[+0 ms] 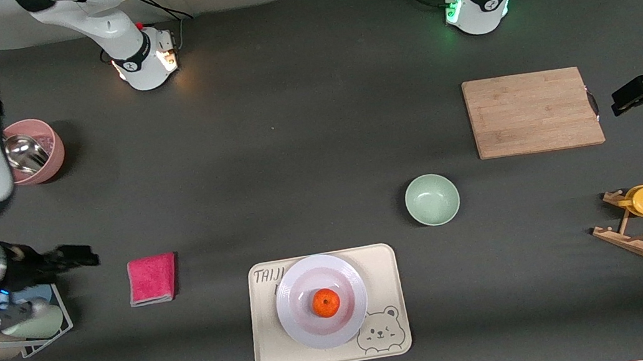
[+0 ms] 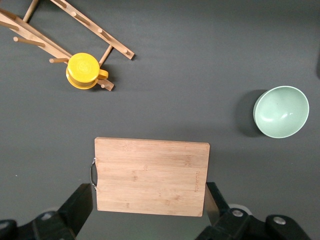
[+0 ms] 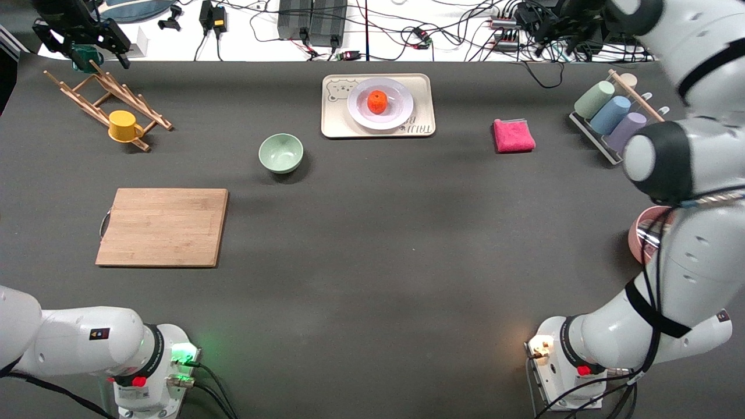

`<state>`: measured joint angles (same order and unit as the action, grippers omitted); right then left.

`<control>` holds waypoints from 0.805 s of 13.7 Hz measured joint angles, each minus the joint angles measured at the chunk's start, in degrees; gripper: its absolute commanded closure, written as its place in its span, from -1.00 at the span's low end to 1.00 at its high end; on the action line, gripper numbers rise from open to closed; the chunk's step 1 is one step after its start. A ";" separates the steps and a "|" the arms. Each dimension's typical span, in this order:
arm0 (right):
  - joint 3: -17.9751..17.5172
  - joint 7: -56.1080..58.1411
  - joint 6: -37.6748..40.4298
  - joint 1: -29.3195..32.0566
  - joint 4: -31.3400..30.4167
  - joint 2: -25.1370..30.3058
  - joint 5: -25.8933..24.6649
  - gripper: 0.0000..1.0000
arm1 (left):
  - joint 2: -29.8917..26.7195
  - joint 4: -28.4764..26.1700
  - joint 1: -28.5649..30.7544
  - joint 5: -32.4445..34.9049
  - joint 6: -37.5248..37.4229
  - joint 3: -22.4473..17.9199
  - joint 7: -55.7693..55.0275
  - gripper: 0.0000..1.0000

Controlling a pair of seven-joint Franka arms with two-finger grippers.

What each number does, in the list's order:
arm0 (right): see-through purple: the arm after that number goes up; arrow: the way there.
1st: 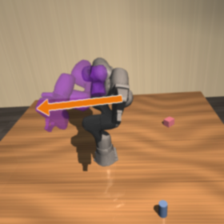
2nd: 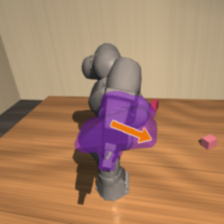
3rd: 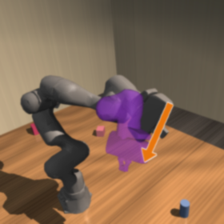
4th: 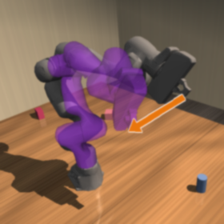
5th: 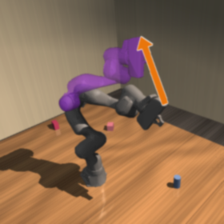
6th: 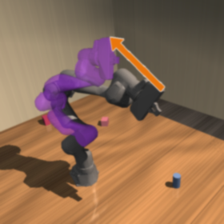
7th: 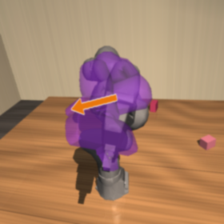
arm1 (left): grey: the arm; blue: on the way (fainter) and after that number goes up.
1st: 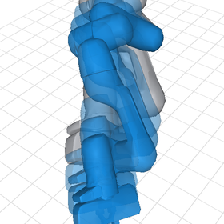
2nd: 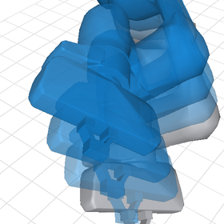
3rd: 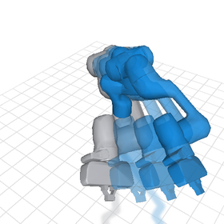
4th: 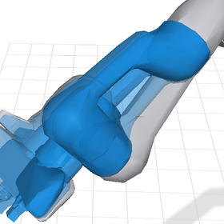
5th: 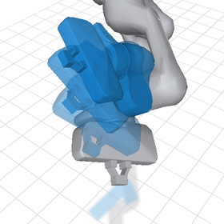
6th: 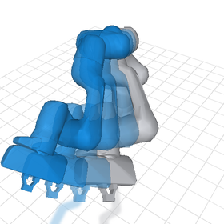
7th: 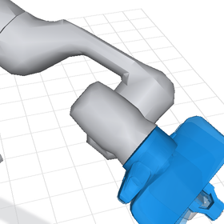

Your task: Place orange and plate with both arms

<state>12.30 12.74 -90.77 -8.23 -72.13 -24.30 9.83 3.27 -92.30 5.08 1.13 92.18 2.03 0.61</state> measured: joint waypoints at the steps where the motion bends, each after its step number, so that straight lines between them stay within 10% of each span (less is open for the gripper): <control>1: -0.07 -1.54 0.01 0.59 -3.49 3.73 -1.46 -1.00 | -0.03 0.00 0.35 -0.12 -0.11 -0.11 0.52 -1.00; 6: -6.53 -8.07 -0.05 5.51 -15.40 17.68 -6.54 -1.00 | -0.15 0.50 0.45 -0.20 -0.91 0.10 1.37 -1.00; 11: -7.14 -8.97 -0.11 5.70 -17.23 19.62 -7.93 -1.00 | -0.15 0.59 0.45 -0.28 -1.19 0.11 1.65 -1.00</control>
<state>5.17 3.77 -90.88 -2.52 -89.36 -4.68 1.90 3.11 -91.71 5.53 0.85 90.99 2.15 2.26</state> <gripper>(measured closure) 0.000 0.000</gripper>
